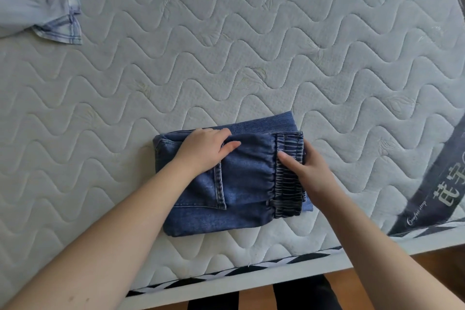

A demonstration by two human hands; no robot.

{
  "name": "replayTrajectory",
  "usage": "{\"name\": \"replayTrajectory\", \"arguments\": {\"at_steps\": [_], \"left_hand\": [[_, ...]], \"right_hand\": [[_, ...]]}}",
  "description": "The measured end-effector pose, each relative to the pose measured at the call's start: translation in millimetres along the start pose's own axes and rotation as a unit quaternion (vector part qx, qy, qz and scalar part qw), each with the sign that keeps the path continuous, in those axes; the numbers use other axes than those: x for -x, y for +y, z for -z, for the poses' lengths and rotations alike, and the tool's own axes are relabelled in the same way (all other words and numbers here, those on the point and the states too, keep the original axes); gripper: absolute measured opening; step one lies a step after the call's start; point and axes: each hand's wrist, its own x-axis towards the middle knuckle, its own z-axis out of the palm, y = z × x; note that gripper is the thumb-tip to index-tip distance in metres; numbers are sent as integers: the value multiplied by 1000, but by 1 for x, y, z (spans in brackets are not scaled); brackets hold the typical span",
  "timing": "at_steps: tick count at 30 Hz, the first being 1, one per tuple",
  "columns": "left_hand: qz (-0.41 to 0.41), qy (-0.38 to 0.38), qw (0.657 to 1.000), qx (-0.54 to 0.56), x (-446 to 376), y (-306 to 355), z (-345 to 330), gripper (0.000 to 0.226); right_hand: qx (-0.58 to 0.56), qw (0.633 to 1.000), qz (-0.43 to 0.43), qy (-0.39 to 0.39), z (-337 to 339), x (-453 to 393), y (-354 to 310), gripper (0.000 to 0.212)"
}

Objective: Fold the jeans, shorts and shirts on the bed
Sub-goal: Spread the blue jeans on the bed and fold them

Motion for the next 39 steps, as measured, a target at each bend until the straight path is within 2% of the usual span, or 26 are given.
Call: {"name": "replayTrajectory", "arguments": {"at_steps": [2,5,9,13,16,18,21,27,29,32,34,36,39], "left_hand": [[28,21,998,-48,-10,4,-7,41],[64,21,994,-86,-18,10,-14,40],[61,79,992,-81,-12,16,-25,31],[59,123,988,-74,-10,10,-35,35],[58,135,986,-75,-12,7,-40,35],[60,145,984,-83,-12,6,-45,36],[53,159,984,-59,-10,2,-51,31],[103,69,992,-20,-17,8,-38,32],[105,117,988,-9,-9,15,-28,34],[69,238,969,2,24,33,-24,36],[61,254,965,7,53,42,-32,43],[82,223,971,-8,83,48,-48,52],[121,99,985,-69,117,52,-81,62]], "right_hand": [[78,995,-4,59,-2,-13,2,54],[221,967,30,123,-3,-31,5,67],[377,912,78,139,-5,-42,17,73],[510,838,60,182,-8,-38,17,75],[536,806,147,203,-25,-27,10,67],[564,779,211,174,-39,-20,14,64],[610,767,175,100,-46,-20,29,67],[650,749,115,53,-47,-29,32,73],[647,749,121,70,-51,-24,22,68],[625,747,188,124,-57,-8,17,59],[619,735,240,137,-60,5,29,58],[629,729,245,115,-57,16,47,60],[679,703,207,42,-46,22,75,64]]}}
